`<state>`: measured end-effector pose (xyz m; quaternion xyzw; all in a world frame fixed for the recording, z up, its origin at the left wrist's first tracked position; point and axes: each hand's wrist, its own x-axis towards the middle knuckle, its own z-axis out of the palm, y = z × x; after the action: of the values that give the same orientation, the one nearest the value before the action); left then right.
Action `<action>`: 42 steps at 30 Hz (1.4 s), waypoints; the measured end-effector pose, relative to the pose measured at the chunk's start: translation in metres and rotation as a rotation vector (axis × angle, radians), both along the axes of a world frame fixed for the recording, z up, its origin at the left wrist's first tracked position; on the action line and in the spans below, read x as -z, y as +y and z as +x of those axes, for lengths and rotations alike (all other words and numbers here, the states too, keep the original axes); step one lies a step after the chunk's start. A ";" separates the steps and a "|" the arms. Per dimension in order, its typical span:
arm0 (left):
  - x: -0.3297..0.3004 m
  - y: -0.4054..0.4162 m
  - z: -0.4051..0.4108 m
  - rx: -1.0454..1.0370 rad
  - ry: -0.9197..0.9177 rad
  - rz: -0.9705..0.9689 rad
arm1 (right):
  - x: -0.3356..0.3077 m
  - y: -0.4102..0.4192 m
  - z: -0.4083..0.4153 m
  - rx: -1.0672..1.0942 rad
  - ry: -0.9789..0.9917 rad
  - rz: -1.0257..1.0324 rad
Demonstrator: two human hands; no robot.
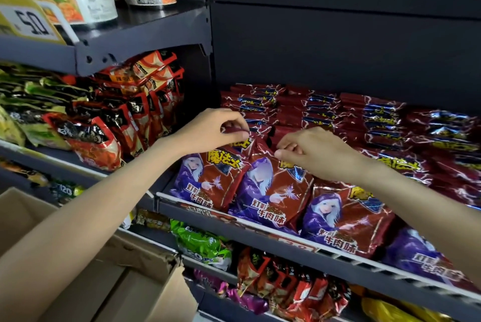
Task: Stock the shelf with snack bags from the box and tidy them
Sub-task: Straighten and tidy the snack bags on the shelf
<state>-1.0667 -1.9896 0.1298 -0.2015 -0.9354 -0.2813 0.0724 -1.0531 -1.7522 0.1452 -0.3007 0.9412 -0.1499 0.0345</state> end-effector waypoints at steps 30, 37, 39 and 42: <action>0.040 -0.013 0.028 0.152 0.450 -0.312 | 0.018 0.001 0.018 -0.093 0.560 0.233; 0.047 0.006 0.031 -0.009 0.387 -0.188 | 0.001 0.023 0.006 -0.226 0.454 0.211; 0.045 0.008 0.033 0.005 0.372 -0.229 | 0.004 0.017 0.005 -0.248 0.430 0.227; 0.042 0.009 0.036 0.006 0.408 -0.291 | 0.008 0.012 0.007 -0.234 0.349 0.209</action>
<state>-1.0304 -1.9807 0.0877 -0.2651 -0.9315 -0.0973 0.2292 -1.0461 -1.7407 0.1370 -0.4241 0.9020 0.0078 -0.0804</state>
